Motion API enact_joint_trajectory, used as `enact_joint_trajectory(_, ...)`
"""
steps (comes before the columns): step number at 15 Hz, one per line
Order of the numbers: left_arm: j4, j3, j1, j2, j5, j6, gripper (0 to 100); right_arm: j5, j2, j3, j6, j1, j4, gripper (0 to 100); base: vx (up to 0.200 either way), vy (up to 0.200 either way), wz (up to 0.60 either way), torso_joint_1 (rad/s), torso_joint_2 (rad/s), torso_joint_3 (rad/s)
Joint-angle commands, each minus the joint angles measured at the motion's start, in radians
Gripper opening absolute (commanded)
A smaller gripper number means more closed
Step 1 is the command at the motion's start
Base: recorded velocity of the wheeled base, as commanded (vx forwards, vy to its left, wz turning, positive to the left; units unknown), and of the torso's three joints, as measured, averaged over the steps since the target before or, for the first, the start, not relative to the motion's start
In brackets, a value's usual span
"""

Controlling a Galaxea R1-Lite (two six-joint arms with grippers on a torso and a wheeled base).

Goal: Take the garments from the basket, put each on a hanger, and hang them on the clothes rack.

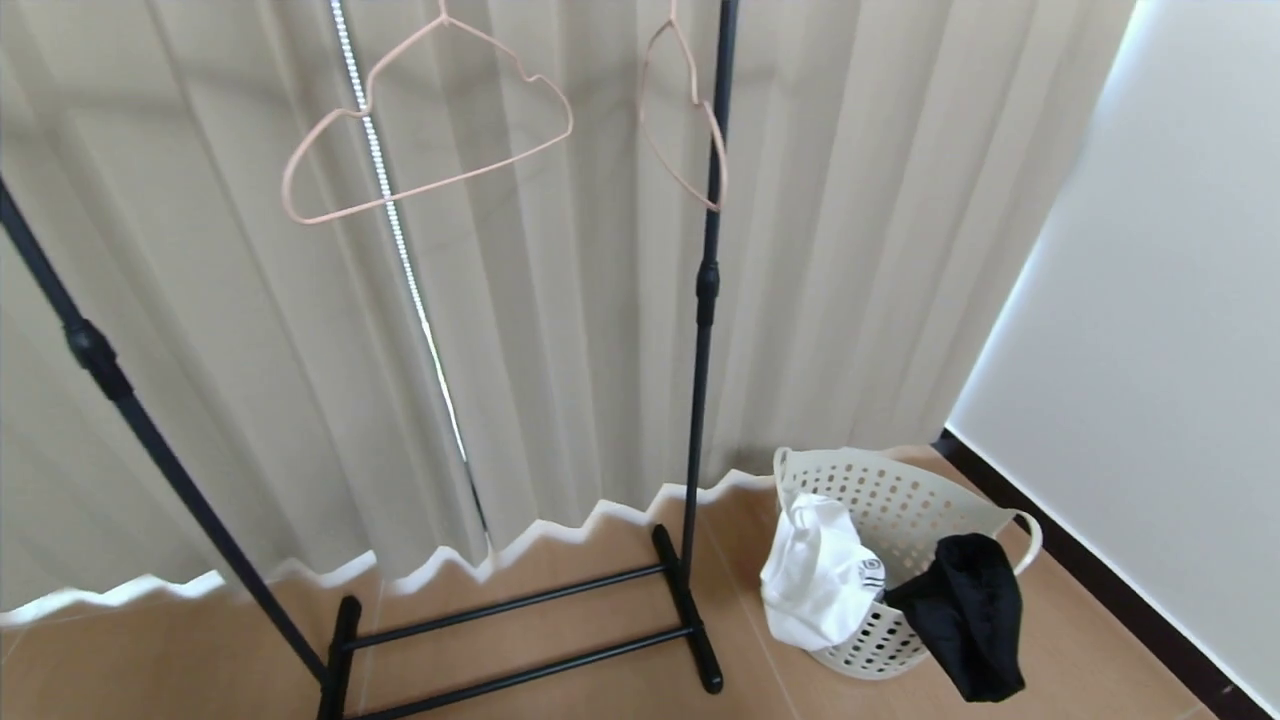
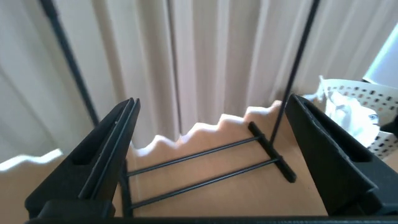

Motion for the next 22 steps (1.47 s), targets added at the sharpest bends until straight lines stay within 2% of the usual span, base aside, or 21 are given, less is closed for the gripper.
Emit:
enact_joint_trajectory(1, 0.0, 0.0, 0.0, 0.0, 0.0, 0.0, 100, 0.001, 0.0, 0.0, -0.001, 0.0, 0.0, 100, 0.2, 0.0, 0.0, 0.002, 0.0, -0.002)
enact_joint_trajectory(8, 0.0, 0.0, 0.0, 0.0, 0.0, -0.003, 100, 0.001, 0.0, 0.0, -0.001, 0.0, 0.0, 100, 0.2, 0.0, 0.0, 0.004, 0.0, 0.001)
enact_joint_trajectory(22, 0.0, 0.0, 0.0, 0.0, 0.0, 0.0, 100, 0.001, 0.0, 0.0, -0.001, 0.0, 0.0, 100, 0.0, 0.0, 0.0, -0.002, 0.04, 0.028)
